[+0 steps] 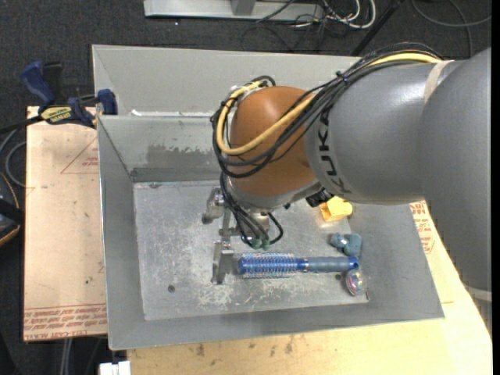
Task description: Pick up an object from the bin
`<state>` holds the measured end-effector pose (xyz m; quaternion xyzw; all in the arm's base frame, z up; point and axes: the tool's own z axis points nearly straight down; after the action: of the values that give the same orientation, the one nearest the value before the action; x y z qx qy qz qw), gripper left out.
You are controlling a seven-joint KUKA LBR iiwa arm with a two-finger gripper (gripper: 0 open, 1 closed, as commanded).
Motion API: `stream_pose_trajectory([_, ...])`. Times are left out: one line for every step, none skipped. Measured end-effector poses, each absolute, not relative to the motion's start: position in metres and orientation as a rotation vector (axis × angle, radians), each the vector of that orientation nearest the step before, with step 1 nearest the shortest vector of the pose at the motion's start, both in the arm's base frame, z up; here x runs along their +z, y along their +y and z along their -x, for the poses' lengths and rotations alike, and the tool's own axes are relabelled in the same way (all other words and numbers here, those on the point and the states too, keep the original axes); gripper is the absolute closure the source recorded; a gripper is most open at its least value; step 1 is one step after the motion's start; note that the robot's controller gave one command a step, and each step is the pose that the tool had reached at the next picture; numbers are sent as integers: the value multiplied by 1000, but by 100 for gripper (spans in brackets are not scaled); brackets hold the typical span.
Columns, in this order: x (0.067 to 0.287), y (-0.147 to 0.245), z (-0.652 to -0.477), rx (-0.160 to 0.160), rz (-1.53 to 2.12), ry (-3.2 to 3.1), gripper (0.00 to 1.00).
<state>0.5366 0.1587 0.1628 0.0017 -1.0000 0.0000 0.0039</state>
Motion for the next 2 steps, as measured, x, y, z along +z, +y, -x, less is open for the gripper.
stream_pose_trajectory([86,89,-554,6,87,-3134,0])
stream_pose_trajectory([80,6,-539,-4,-82,-3148,0])
